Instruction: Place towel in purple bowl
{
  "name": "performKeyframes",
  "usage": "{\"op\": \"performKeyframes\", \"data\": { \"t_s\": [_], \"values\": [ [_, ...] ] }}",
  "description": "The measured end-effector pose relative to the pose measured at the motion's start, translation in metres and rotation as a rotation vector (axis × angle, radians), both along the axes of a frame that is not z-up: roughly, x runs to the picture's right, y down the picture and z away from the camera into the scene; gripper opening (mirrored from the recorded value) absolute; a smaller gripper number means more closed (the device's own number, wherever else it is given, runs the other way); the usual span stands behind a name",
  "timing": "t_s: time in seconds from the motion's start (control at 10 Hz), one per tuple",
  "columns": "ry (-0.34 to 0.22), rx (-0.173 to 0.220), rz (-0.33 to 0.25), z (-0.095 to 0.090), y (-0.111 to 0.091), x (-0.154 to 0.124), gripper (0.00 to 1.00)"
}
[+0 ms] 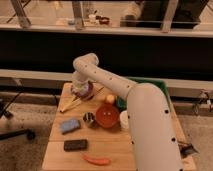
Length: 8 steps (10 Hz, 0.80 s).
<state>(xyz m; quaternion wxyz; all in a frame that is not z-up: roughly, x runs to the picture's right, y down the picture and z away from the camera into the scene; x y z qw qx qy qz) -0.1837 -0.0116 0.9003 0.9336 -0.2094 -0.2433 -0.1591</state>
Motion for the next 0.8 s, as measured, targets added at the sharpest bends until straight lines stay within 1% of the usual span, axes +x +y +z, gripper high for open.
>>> {"op": "performKeyframes", "data": {
  "t_s": [0.2, 0.3, 0.4, 0.5, 0.6, 0.7, 0.8],
  "values": [
    [0.003, 0.002, 0.014, 0.015, -0.005, 0.0, 0.07],
    [0.005, 0.002, 0.018, 0.019, -0.005, 0.001, 0.07],
    [0.01, -0.001, 0.02, 0.025, -0.004, 0.002, 0.09],
    [0.015, -0.006, 0.018, 0.029, -0.001, 0.003, 0.14],
    [0.023, -0.01, 0.016, 0.032, 0.001, 0.004, 0.22],
    [0.026, -0.014, 0.015, 0.032, 0.001, 0.004, 0.35],
    [0.024, -0.008, 0.007, 0.029, 0.0, 0.005, 0.45]
  ]
}}
